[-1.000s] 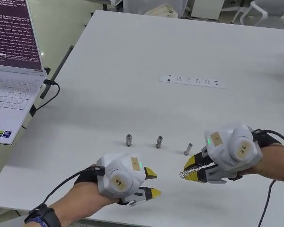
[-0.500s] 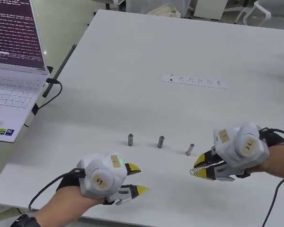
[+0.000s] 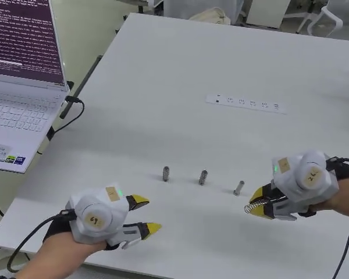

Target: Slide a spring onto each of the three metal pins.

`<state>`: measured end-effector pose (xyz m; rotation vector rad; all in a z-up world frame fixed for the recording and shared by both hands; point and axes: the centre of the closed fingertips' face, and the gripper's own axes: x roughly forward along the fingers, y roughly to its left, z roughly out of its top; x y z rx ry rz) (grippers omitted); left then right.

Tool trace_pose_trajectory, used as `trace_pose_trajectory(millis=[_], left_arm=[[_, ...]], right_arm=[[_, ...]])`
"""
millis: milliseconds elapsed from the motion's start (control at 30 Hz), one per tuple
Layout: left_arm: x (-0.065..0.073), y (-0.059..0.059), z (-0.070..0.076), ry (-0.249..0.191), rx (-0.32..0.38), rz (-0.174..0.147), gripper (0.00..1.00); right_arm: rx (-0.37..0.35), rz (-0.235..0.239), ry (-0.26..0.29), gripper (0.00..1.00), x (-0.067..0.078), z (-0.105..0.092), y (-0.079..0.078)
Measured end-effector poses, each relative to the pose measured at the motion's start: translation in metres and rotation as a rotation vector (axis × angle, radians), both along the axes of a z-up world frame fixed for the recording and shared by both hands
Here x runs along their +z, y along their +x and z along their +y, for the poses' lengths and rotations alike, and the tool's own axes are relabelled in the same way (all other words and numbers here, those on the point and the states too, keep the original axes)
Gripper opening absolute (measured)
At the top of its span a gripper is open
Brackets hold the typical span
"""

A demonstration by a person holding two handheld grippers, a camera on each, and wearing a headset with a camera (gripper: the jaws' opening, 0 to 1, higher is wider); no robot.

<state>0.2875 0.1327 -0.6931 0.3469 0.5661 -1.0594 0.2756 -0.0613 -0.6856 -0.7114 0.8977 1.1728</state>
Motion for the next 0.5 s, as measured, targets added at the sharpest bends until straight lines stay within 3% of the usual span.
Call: trace_pose_trajectory(millis=[500], left_arm=[[0.001, 0.003, 0.038, -0.011, 0.108, 0.016, 0.38]], right_arm=[[-0.025, 0.027, -0.035, 0.09, -0.012, -0.009, 0.019]])
